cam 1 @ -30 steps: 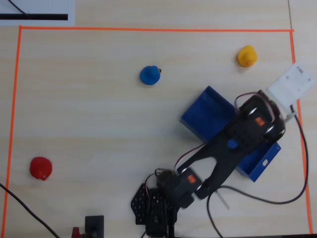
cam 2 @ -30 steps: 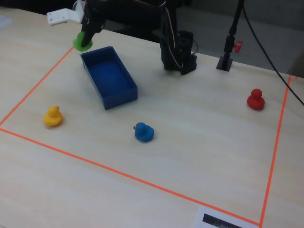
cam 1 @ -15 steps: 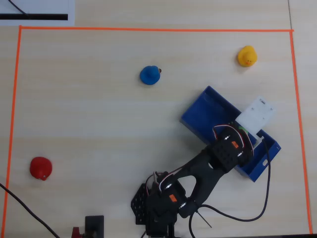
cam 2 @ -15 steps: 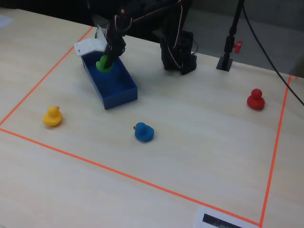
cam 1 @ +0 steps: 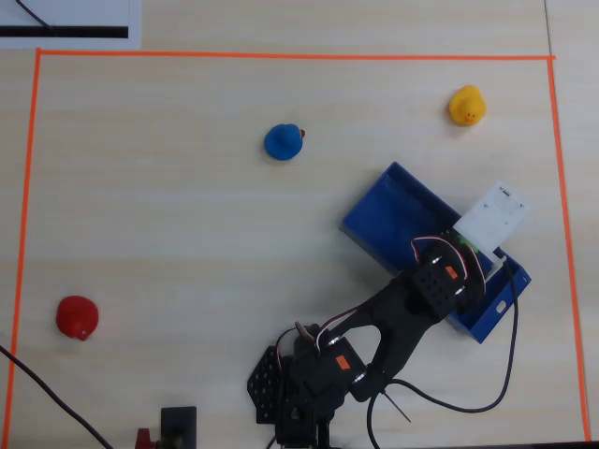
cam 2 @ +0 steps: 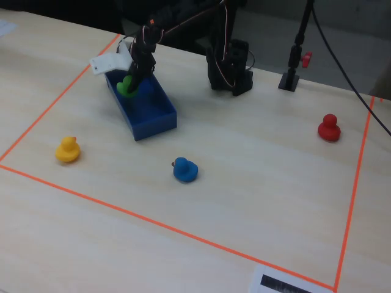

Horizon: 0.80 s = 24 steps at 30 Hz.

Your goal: Grasp green duck and put it into box.

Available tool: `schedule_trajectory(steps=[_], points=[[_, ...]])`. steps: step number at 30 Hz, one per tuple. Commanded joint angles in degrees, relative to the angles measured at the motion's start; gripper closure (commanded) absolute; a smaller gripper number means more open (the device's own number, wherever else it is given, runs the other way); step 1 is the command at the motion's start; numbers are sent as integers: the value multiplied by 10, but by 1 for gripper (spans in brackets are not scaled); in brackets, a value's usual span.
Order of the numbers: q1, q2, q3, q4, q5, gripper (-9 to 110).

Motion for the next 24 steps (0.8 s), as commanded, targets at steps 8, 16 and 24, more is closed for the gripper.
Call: schedule_trajectory(steps=[8, 16, 24], points=[[-3, 54, -50, 55, 11, 75], [-285, 122, -300, 102, 218, 97], [-560, 359, 144, 44, 124, 101]])
